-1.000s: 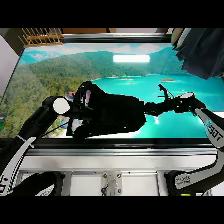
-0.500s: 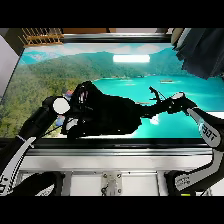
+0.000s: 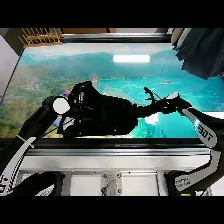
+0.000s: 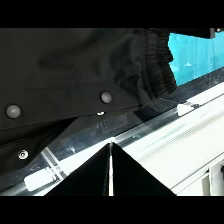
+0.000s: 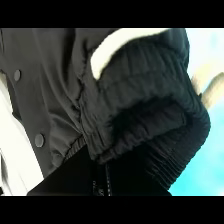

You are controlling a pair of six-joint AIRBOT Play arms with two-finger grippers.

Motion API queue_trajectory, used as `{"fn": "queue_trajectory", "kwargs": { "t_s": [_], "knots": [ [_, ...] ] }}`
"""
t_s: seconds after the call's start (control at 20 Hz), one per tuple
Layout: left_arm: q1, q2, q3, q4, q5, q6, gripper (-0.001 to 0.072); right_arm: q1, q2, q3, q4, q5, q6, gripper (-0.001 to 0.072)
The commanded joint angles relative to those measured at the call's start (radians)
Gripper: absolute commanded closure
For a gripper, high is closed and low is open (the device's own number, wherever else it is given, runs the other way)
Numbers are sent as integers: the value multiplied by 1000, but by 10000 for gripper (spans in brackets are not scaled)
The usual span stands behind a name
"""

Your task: Fold the clothes and pants, and hang the long-sleeved shirts on hangers.

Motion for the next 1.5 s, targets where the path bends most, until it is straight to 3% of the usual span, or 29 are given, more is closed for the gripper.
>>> {"fn": "queue_trajectory", "kwargs": {
  "t_s": [0.0,0.1,0.25,0.4,0.55,0.65,0.85,1.1,1.3,1.35,1.4,1.45],
  "knots": [
    [0,1,1,0,0,0,695,-45,55,21,21,-36,-14,699],
    [0,1,1,0,0,0,695,-142,123,67,-16,-71,20,699],
    [0,1,1,0,1,0,695,-372,243,130,-131,-185,151,699],
    [0,1,1,0,4,0,695,-636,338,130,-147,-311,276,699],
    [0,1,1,0,27,0,695,-864,379,130,-186,-316,373,699],
    [0,1,1,0,48,0,694,-955,394,128,-318,-276,468,699],
    [0,1,1,0,60,0,695,-999,450,61,-579,-163,619,699],
    [0,1,1,0,60,0,695,-967,599,-130,-778,-112,792,699],
    [0,1,1,0,60,0,695,-967,645,-180,-829,-55,789,682],
    [0,1,1,0,60,0,695,-967,645,-180,-829,-35,777,566],
    [0,1,1,0,60,0,695,-969,645,-180,-829,-16,764,222],
    [0,1,1,1,60,0,695,-970,645,-177,-829,-12,761,-8]
  ]
}}
